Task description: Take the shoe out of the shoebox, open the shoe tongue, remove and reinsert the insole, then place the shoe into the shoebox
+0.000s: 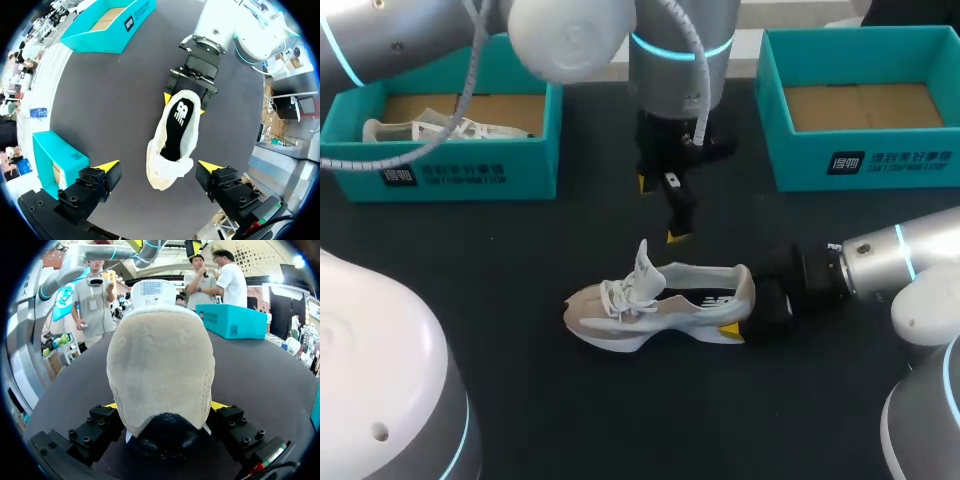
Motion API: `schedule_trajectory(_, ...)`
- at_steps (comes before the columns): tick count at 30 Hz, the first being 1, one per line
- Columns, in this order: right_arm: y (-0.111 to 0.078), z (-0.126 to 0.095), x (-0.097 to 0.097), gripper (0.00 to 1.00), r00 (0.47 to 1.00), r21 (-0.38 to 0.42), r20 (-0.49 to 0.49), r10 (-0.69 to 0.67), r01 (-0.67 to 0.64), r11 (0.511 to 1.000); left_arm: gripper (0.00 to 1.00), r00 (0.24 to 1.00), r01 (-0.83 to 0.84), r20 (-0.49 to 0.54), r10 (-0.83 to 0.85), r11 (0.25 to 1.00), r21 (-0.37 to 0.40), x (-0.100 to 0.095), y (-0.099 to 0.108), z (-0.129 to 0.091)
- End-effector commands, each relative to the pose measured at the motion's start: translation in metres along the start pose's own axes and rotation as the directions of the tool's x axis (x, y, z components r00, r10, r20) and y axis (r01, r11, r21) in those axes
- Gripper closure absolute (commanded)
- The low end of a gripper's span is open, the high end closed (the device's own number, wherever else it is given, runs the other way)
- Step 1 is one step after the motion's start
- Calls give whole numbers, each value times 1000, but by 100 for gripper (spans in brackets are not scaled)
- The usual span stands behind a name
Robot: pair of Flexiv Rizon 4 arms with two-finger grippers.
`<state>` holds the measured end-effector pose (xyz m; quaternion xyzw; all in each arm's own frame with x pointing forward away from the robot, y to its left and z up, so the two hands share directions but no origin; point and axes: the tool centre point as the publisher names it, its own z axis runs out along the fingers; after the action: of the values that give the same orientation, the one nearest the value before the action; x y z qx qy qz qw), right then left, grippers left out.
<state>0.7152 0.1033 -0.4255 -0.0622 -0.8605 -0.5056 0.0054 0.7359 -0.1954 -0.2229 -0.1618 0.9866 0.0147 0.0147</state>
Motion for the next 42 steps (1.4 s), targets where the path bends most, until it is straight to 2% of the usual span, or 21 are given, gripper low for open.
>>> schedule_trajectory(1, -8, 10, -1, 100, 1000, 3, 0, 2, -2, 1000, 73, 992, -124, -1, 125, 991, 53, 10, -11, 18)
schedule_trajectory(2, -8, 10, -1, 100, 1000, 3, 0, 2, -2, 1000, 91, 992, -126, -16, 127, 990, 58, 10, -15, 22)
schedule_trajectory(3, -8, 10, -1, 100, 1000, 3, 0, 2, -2, 1000, 100, 988, -155, 11, 155, 986, 57, 14, -19, 28)
schedule_trajectory(10, -8, 10, -1, 100, 1000, 3, 0, 2, -2, 1000, 100, 960, -262, -102, 261, 965, 3, 34, -25, 61)
schedule_trajectory(16, -8, 10, -1, 100, 1000, 3, 0, 2, -2, 1000, 100, 938, -318, -132, 321, 947, 44, 44, -23, 92)
schedule_trajectory(17, -8, 10, -1, 100, 1000, 3, 0, 2, -2, 1000, 100, 935, -318, -139, 326, 945, 73, 44, -23, 95)
schedule_trajectory(20, -8, 10, -1, 100, 1000, 3, 0, 2, -2, 1000, 100, 936, -318, -127, 328, 944, 91, 45, -24, 101)
schedule_trajectory(21, -8, 10, -1, 100, 1000, 3, 0, 2, -2, 1000, 100, 941, -310, -123, 316, 948, 72, 45, -26, 102)
schedule_trajectory(39, -8, 10, -1, 100, 1000, 3, 0, 2, -2, 1000, 100, 946, -298, -113, 304, 952, 63, 44, -27, 102)
schedule_trajectory(42, -8, 10, -1, 100, 1000, 3, 0, 2, -2, 1000, 100, 931, -316, -157, 331, 942, 114, 50, -32, 113)
